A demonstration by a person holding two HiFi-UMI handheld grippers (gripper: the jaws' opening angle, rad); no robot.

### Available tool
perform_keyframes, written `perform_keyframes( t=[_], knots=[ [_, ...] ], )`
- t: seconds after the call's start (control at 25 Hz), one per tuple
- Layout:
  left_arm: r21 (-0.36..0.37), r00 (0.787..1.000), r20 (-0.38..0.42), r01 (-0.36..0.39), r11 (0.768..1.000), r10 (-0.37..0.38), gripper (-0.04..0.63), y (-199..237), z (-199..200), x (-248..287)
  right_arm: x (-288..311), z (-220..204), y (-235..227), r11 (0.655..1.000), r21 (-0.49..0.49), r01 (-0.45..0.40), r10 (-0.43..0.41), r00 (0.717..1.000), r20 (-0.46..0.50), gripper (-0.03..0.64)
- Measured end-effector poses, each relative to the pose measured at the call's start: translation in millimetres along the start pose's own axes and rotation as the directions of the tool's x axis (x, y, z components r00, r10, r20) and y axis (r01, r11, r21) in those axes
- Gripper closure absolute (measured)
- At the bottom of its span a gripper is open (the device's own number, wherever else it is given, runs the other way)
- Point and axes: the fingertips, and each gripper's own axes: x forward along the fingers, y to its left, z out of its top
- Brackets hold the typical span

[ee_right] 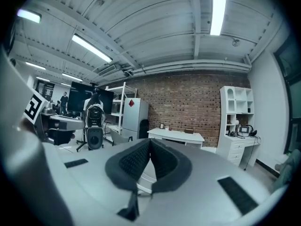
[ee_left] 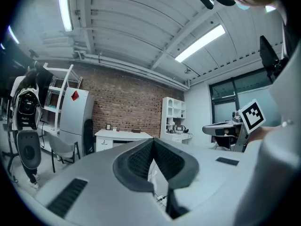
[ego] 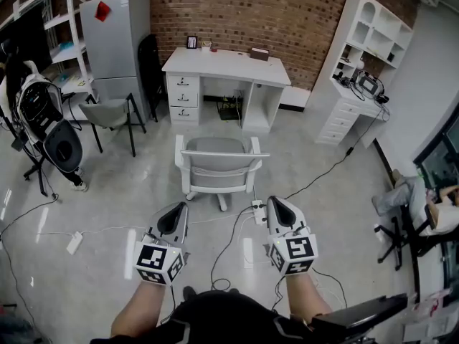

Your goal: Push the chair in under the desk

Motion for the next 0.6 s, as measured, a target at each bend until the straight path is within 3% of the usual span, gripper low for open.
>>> perform_keyframes(
  t=[0.6],
  knots=[
    [-0.049,0.997,-0.009,0.072,0.996,-0.072,0.588,45.0,-5.3,-24.3,14.8,6.7,51.2,0.999,-0.028,0.040,-0.041,0.998,-0.047,0.613]
  ],
)
